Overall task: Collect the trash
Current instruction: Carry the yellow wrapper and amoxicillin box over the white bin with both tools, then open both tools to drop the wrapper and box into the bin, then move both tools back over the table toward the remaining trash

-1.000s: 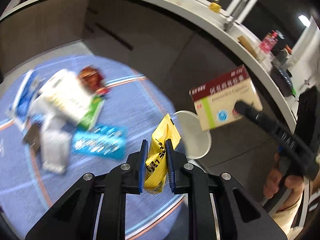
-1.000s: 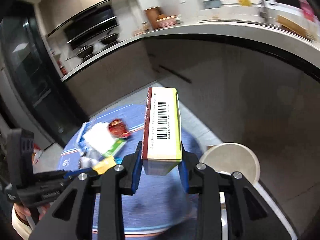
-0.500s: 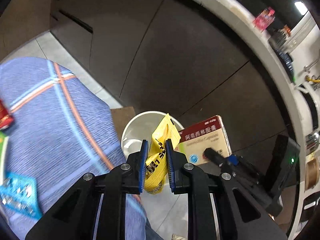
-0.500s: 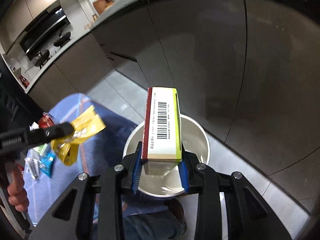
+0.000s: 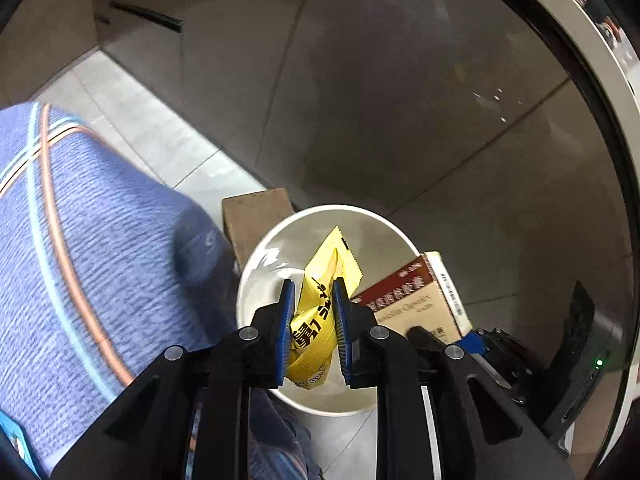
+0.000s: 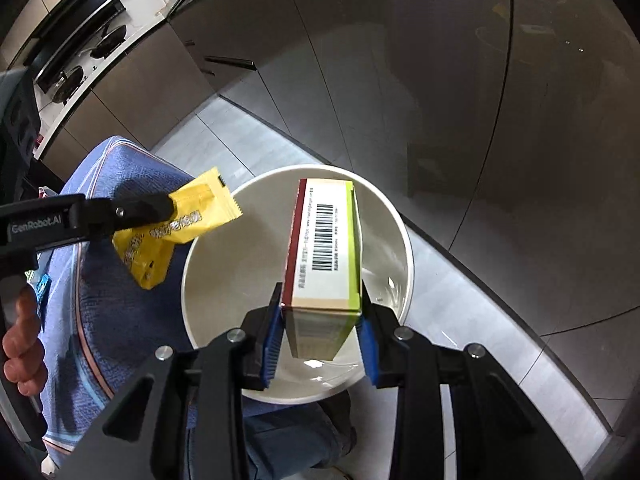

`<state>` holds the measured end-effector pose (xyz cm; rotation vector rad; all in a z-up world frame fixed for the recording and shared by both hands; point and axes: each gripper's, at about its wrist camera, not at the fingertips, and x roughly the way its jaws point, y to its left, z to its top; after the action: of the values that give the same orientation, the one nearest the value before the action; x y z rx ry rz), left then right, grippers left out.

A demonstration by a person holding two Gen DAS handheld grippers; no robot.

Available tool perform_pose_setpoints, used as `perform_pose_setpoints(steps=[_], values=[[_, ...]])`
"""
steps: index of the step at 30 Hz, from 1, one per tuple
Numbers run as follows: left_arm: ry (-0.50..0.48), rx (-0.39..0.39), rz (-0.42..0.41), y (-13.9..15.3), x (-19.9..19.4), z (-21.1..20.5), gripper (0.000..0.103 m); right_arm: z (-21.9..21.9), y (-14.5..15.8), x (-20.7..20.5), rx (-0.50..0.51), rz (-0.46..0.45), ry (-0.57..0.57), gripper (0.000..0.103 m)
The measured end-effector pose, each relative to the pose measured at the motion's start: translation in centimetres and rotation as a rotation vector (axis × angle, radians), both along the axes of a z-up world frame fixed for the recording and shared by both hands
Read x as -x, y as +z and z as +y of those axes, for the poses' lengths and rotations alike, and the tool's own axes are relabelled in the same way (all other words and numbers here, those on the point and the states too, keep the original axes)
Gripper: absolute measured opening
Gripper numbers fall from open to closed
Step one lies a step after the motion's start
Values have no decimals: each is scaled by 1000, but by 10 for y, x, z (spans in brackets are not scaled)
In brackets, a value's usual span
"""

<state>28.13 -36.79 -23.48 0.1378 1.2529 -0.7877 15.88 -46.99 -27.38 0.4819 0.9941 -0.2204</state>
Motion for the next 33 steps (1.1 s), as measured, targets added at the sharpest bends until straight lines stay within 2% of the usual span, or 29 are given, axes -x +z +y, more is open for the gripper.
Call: perform_pose_setpoints(steps=[4, 6, 8, 12, 14, 15, 17, 18, 20, 25, 33], values=[[0, -12, -27, -3, 1, -5, 24, 0, -3, -3, 4, 3, 7, 36], [-5, -20, -51, -2, 3, -7, 32, 0, -2, 0, 21, 0, 13, 36], [3, -28, -79, 0, 5, -7, 49, 1, 1, 2, 33, -5, 19, 42], [29, -14, -86, 5, 2, -3, 51, -2, 6, 7, 54, -19, 32, 43], [48, -3, -100, 9, 0, 3, 68, -2, 9, 10, 71, -23, 41, 50], [62, 3, -114, 12, 0, 5, 72, -1, 12, 12, 82, -31, 47, 53], [90, 15, -139, 19, 1, 7, 89, 1, 17, 14, 96, -46, 57, 67], [102, 17, -149, 22, 1, 9, 93, 2, 20, 15, 101, -54, 61, 70], [128, 28, -175, 27, -3, 16, 94, 5, 23, 16, 107, -66, 67, 82], [152, 32, -183, 43, 4, 23, 95, 9, 31, 22, 107, -86, 78, 98], [195, 49, -233, 90, 14, 60, 95, 23, 66, 31, 123, -148, 104, 100]])
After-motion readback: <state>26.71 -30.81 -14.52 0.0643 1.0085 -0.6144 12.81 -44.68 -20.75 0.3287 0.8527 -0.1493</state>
